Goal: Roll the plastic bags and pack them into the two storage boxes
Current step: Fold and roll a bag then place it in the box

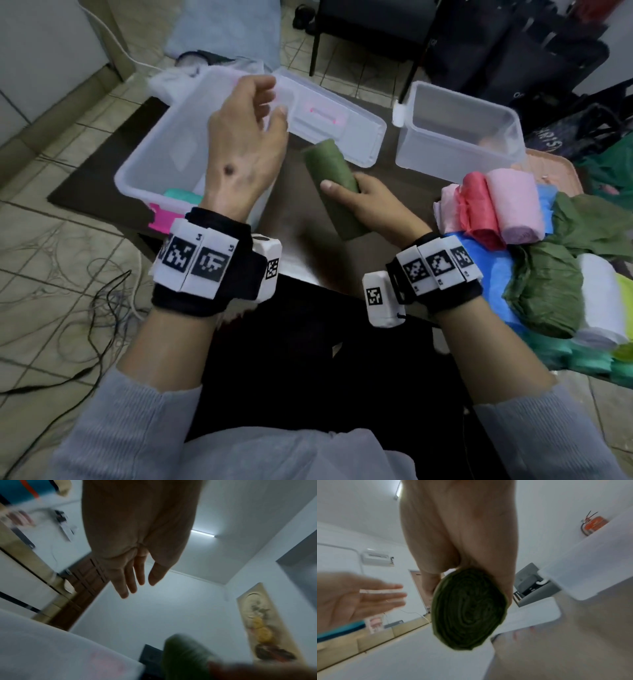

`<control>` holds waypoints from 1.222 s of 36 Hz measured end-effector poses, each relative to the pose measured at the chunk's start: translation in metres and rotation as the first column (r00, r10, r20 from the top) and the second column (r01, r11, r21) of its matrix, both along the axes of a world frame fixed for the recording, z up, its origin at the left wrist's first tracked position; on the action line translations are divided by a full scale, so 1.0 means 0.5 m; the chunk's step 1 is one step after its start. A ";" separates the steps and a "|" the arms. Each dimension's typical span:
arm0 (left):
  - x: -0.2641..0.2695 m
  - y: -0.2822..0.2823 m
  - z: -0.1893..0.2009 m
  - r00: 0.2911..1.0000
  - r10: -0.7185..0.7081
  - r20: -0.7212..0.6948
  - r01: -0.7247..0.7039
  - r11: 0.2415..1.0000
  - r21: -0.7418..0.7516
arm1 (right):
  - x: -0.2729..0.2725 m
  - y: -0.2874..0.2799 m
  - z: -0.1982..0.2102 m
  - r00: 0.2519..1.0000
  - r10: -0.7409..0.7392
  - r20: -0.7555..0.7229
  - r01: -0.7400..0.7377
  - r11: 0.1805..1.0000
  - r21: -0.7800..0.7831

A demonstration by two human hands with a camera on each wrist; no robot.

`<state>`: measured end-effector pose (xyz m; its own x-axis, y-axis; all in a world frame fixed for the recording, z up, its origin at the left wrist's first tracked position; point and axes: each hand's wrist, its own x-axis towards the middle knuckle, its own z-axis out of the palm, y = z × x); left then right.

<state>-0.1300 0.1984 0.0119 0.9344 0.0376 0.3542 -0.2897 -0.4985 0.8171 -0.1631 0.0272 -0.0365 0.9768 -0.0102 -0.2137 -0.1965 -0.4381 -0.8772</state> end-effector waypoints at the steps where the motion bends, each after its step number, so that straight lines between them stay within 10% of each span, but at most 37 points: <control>1: 0.000 0.022 0.001 0.997 0.072 0.012 -0.072 0.997 0.001 | 0.008 0.011 0.013 1.000 0.013 0.018 -0.013 1.000 0.024; 8: 0.015 0.171 -0.049 0.864 0.502 -0.033 -0.491 0.856 0.164 | 0.070 0.099 0.081 0.987 0.110 0.120 -0.114 0.993 0.025; 15: 0.025 0.227 -0.090 0.749 0.416 -0.515 -0.408 0.903 0.137 | 0.127 0.194 0.095 0.959 0.110 0.262 -0.087 0.992 -0.096; 22: 0.015 0.236 -0.111 0.813 0.427 -0.396 -0.428 0.899 0.092 | 0.176 0.250 0.063 0.892 0.294 0.342 -0.054 0.822 -0.567; 32: -0.023 0.244 -0.143 0.862 0.437 -0.258 -0.453 0.892 -0.002 | 0.186 0.294 0.031 0.932 0.358 0.058 -0.134 0.487 -0.863; 44: -0.045 0.238 -0.155 0.914 0.384 -0.133 -0.399 0.911 -0.105 | 0.182 0.299 0.021 0.910 0.281 -0.304 -0.414 0.648 -0.640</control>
